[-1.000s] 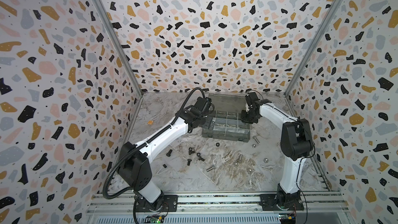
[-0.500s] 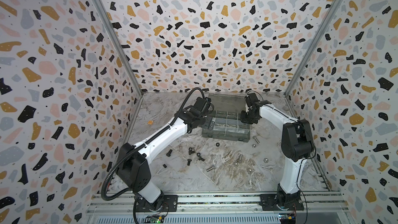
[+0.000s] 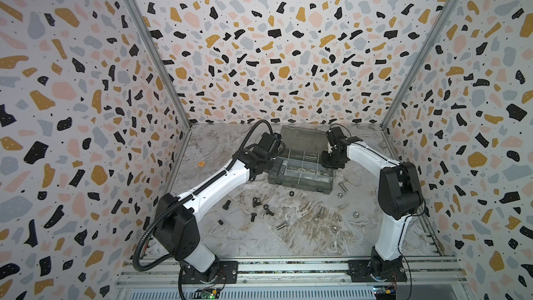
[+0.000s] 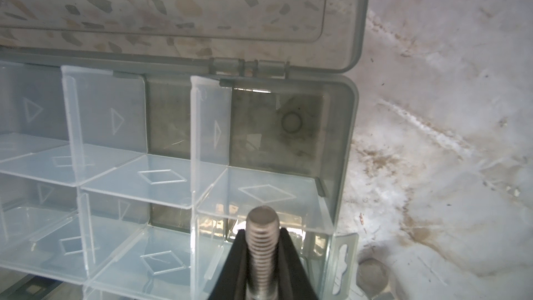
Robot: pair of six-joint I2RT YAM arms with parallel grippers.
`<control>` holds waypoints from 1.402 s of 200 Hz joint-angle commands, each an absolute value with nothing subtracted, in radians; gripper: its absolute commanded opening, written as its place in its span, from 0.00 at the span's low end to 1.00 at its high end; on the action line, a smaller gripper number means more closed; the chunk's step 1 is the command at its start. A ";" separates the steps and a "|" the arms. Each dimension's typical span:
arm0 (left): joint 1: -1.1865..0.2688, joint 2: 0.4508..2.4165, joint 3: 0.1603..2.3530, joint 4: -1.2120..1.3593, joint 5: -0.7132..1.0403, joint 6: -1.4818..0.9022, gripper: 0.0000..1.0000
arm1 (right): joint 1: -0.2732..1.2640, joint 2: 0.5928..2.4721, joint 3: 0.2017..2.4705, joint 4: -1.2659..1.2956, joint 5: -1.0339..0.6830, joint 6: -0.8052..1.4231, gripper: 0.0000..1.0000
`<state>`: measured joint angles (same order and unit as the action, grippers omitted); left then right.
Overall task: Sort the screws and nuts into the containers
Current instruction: 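Carry the silver bolt with the right gripper over an organizer compartment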
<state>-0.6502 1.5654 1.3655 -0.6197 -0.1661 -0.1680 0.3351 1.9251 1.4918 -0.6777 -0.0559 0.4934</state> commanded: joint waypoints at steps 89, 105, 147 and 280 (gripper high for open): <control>-0.654 1.511 1.340 -0.586 -0.169 -0.166 0.97 | 0.359 1.787 1.457 -0.746 -0.011 0.525 0.17; -0.653 1.510 1.338 -0.584 -0.166 -0.169 0.97 | 0.362 1.779 1.453 -0.748 -0.013 0.526 0.17; -0.654 1.499 1.324 -0.583 -0.166 -0.173 0.97 | 0.371 1.781 1.422 -0.732 -0.022 0.528 0.17; -0.654 1.485 1.304 -0.584 -0.185 -0.167 0.97 | 0.371 1.849 1.427 -0.689 -0.038 0.512 0.33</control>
<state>-0.6502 1.4994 1.3151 -0.5983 -0.1699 -0.1715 0.3668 1.8545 1.4109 -0.6949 -0.0334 0.5144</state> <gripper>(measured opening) 0.965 0.260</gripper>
